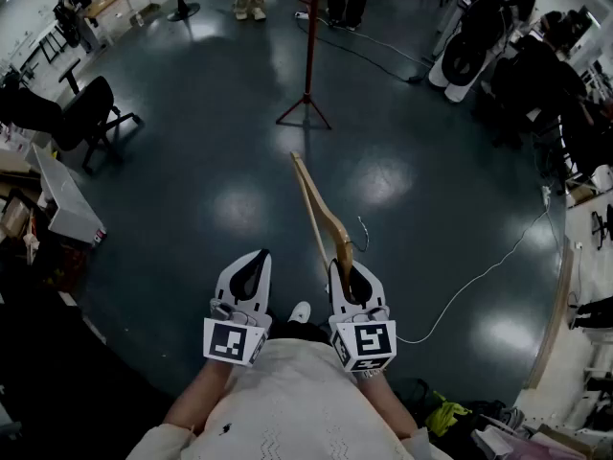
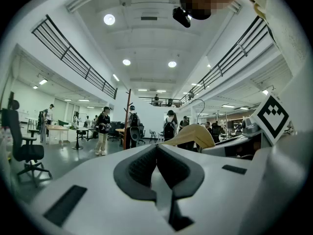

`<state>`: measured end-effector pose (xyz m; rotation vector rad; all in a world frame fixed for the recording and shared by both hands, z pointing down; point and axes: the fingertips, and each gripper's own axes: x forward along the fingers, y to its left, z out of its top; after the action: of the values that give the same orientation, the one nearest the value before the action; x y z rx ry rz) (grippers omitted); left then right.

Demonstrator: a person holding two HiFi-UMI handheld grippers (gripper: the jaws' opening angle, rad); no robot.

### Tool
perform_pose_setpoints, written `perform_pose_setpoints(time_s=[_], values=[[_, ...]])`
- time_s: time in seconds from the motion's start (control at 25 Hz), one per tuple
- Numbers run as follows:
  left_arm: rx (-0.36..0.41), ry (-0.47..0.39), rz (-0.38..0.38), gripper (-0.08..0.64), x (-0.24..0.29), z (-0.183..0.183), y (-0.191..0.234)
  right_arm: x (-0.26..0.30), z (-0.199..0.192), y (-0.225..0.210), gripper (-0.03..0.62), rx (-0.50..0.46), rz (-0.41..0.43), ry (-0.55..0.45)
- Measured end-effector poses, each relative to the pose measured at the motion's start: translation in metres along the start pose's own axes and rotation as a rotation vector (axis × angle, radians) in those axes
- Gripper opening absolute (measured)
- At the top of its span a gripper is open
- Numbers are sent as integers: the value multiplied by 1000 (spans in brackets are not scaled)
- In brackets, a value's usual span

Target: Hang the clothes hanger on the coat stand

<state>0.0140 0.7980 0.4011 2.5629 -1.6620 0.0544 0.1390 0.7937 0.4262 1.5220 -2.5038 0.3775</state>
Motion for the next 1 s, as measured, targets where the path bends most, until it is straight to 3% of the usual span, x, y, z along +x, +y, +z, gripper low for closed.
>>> perform_pose_setpoints(time_s=[0.52,0.88,1.0], values=[[-25,4,-14,12,74,-6,28,57,6,-43,69,26,-32,33],[-36,9,-51,12,166,-3,120,172,40,-58,69,30,-93,41],[-78,-30,-63,12,199,12,154,214,58,-58,69,34,-118,36]])
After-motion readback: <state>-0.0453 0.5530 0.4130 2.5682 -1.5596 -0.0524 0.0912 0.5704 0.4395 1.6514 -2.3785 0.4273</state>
